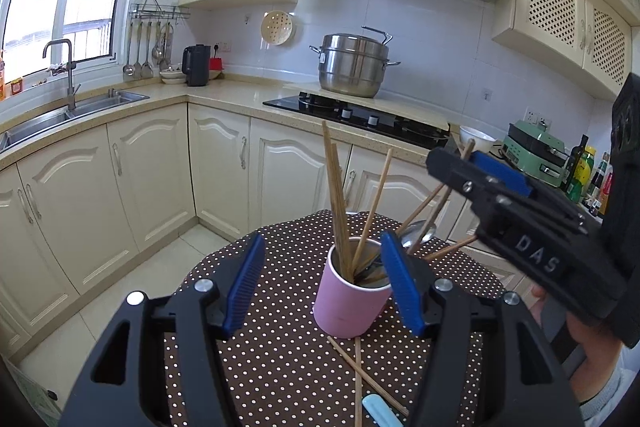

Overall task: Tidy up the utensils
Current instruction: 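Lower the right tool's chopstick into the pink cup and open the right tool, then move both tools back down over the last chopsticks and blue knife, then grasp a wooden chopstick with the left tool while the right tool grasps another chopstick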

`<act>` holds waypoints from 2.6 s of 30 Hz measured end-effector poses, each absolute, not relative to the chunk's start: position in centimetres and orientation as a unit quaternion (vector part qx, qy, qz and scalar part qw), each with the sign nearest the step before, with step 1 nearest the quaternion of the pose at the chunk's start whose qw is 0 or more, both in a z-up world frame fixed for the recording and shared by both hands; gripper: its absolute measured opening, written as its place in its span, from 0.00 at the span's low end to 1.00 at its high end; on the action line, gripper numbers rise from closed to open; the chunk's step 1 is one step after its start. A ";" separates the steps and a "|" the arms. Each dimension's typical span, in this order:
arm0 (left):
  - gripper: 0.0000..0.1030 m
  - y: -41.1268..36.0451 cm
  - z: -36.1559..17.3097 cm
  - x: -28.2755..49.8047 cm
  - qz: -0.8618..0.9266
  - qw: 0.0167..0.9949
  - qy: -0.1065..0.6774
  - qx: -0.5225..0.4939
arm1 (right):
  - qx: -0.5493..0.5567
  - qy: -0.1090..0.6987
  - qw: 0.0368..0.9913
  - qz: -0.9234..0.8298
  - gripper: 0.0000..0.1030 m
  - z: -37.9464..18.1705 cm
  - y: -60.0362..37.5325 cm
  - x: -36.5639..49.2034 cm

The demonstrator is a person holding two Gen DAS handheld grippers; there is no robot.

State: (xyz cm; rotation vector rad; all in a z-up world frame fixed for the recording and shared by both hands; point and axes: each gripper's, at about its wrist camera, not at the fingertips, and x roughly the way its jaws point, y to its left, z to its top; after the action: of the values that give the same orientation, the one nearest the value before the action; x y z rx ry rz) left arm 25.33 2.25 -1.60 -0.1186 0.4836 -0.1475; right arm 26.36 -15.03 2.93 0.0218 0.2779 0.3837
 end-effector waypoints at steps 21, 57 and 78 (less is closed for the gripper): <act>0.47 -2.1 -13.2 25.6 -0.148 0.867 0.475 0.008 | -0.026 0.308 0.935 0.175 0.65 -5.2 -21.0 23.8; 0.05 -1.9 -18.1 28.9 -0.083 0.846 0.525 -0.050 | -0.058 0.475 0.851 0.218 0.65 -14.3 -15.2 27.4; 0.05 2.7 -14.2 26.5 -0.084 0.886 0.444 -0.104 | -0.108 0.493 0.836 0.214 0.08 -14.9 -12.4 28.5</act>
State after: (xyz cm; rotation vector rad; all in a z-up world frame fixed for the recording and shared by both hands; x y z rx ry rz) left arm 26.49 2.66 -14.15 -0.2162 0.9226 -0.1750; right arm 28.47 -12.40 -14.86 -0.2297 1.0444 0.4527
